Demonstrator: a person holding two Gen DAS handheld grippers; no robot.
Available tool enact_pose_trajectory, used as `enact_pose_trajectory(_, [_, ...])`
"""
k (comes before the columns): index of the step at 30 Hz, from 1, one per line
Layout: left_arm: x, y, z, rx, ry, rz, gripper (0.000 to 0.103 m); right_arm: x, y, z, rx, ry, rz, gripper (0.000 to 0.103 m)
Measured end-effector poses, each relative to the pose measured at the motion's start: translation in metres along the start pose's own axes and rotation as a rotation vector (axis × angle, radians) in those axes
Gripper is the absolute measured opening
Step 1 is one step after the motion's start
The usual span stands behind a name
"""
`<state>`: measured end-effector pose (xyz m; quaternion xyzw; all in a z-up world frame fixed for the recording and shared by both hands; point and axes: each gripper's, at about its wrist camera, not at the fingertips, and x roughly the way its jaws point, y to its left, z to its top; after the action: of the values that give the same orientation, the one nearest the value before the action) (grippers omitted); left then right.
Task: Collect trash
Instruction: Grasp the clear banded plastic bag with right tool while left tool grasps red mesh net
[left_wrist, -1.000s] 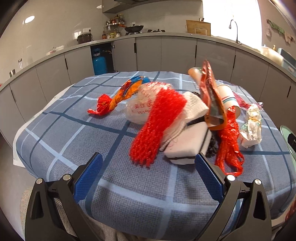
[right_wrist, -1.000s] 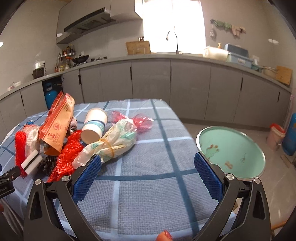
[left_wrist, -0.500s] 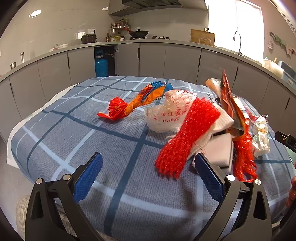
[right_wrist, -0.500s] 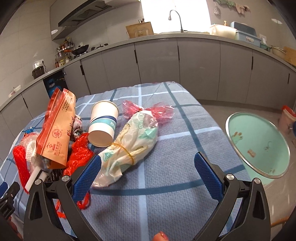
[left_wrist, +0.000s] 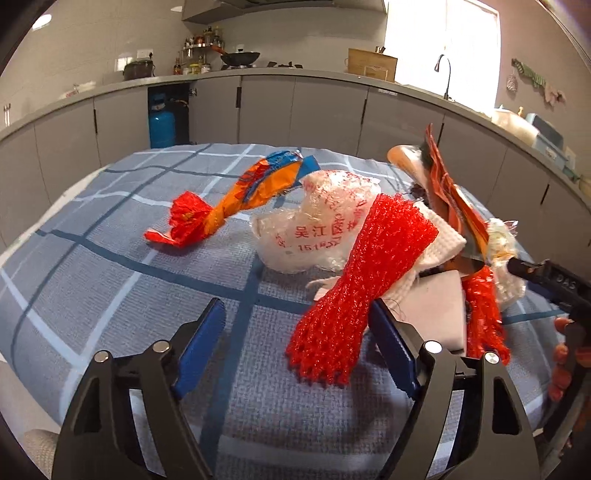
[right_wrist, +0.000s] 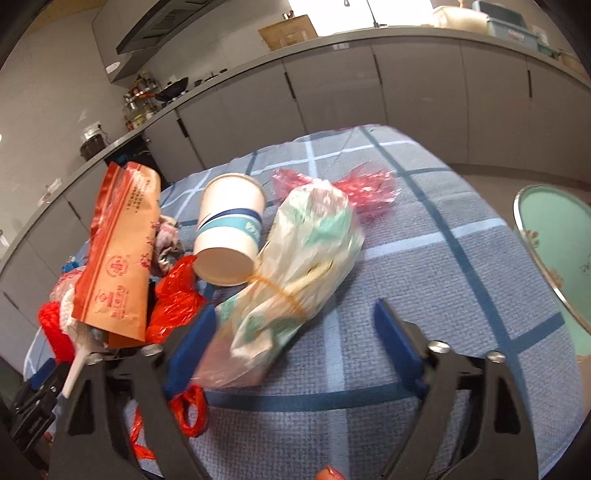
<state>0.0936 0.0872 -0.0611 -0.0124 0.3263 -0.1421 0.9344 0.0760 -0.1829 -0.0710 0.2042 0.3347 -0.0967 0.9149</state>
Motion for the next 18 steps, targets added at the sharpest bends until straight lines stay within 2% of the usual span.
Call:
enact_pose_trajectory(1, [0.001, 0.0, -0.001, -0.002, 0.002, -0.024, 0.071, 0.002, 0.0, -0.001, 0.009, 0.014, 0.03, 0.074])
enact_pose_trajectory(2, [0.002, -0.001, -0.001, 0.002, 0.005, -0.032, 0.067, 0.003, 0.0, -0.002, 0.015, 0.021, 0.054, 0.061])
enact_pose_trajectory(3, [0.004, -0.003, -0.002, 0.01, 0.01, -0.04, 0.063, 0.004, 0.0, -0.003, 0.014, 0.029, 0.077, 0.053])
enact_pose_trajectory(5, [0.005, -0.005, -0.002, 0.013, 0.014, -0.069, 0.057, 0.002, 0.004, -0.004, 0.001, 0.031, 0.089, 0.044])
enact_pose_trajectory(8, [0.008, -0.007, -0.004, 0.007, 0.03, -0.097, 0.047, -0.006, 0.01, -0.006, -0.04, 0.014, 0.087, 0.036])
enact_pose_trajectory(10, [0.01, -0.009, -0.005, 0.008, 0.042, -0.104, 0.036, -0.011, 0.011, -0.008, -0.053, 0.011, 0.088, 0.026])
enact_pose_trajectory(12, [0.012, -0.012, -0.006, 0.015, 0.047, -0.111, 0.028, -0.013, 0.009, -0.01, -0.06, 0.01, 0.091, 0.024])
enact_pose_trajectory(18, [0.006, -0.012, -0.009, 0.009, 0.038, -0.1, 0.022, -0.023, 0.007, -0.014, -0.067, -0.002, 0.1, 0.019])
